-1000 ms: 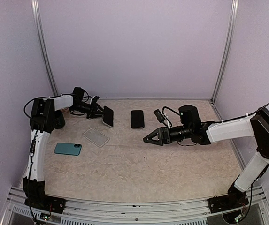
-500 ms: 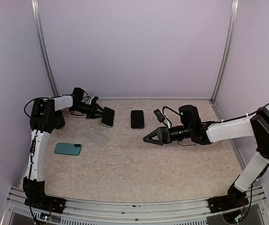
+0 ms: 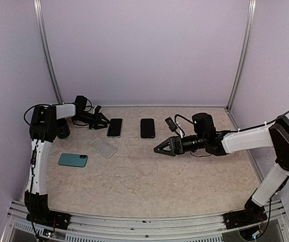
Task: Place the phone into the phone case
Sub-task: Place the phone with the phone case at the center of the board.
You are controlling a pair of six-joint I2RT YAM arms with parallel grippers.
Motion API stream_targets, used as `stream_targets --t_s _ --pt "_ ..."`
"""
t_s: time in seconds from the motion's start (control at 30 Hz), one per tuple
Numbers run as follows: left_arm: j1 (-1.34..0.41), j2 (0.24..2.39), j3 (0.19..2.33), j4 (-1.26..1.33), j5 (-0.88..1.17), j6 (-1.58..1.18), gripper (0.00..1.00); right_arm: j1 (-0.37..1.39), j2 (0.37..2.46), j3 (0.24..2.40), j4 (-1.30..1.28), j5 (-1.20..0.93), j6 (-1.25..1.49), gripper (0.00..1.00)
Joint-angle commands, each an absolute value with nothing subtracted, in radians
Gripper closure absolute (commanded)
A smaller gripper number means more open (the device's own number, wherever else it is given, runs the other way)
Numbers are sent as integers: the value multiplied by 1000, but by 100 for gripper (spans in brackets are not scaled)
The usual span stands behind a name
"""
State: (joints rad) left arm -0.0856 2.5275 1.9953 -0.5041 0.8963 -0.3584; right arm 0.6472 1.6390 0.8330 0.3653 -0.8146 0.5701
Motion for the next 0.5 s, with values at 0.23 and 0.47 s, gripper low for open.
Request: stream_targets --t_s 0.23,0.47 --pt "-75 2392 1905 -417 831 -384 66 659 1648 851 329 -776 548 1" --pt "-88 2209 1743 -347 752 -409 48 671 1663 907 214 -691 491 1"
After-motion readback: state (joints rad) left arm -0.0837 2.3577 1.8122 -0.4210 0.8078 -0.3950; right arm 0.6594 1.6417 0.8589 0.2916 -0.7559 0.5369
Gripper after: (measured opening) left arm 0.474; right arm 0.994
